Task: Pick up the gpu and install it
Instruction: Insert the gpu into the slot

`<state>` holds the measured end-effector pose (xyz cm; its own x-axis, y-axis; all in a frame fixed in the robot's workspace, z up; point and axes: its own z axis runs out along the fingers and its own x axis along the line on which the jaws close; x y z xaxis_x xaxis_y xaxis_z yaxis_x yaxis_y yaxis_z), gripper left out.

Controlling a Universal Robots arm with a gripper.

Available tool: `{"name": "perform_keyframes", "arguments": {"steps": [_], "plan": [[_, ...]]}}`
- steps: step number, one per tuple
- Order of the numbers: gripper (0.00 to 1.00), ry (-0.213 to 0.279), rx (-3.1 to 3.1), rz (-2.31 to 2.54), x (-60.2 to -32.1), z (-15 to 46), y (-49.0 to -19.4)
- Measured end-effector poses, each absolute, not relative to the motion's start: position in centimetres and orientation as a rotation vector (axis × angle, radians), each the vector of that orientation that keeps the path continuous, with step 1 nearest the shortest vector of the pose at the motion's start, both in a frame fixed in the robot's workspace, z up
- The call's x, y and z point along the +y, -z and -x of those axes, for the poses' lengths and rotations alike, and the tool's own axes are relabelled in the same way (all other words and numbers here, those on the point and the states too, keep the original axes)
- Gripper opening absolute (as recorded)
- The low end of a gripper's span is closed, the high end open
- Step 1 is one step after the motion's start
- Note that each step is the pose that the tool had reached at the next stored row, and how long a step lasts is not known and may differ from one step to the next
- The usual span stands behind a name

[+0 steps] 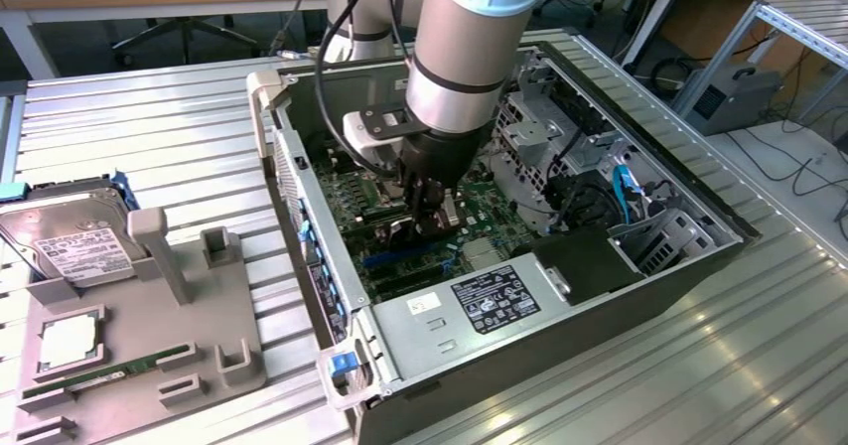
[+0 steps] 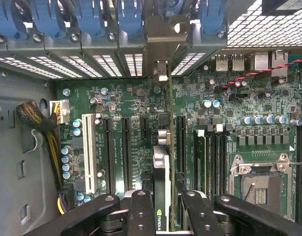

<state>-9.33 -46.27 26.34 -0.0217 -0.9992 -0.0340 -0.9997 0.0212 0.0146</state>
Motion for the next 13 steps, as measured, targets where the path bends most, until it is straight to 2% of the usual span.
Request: {"name": "perform_keyframes", "arguments": {"steps": [13], "plan": [[0.27,-0.058,2.231,2.188,-46.26,9.32,-25.75]]}}
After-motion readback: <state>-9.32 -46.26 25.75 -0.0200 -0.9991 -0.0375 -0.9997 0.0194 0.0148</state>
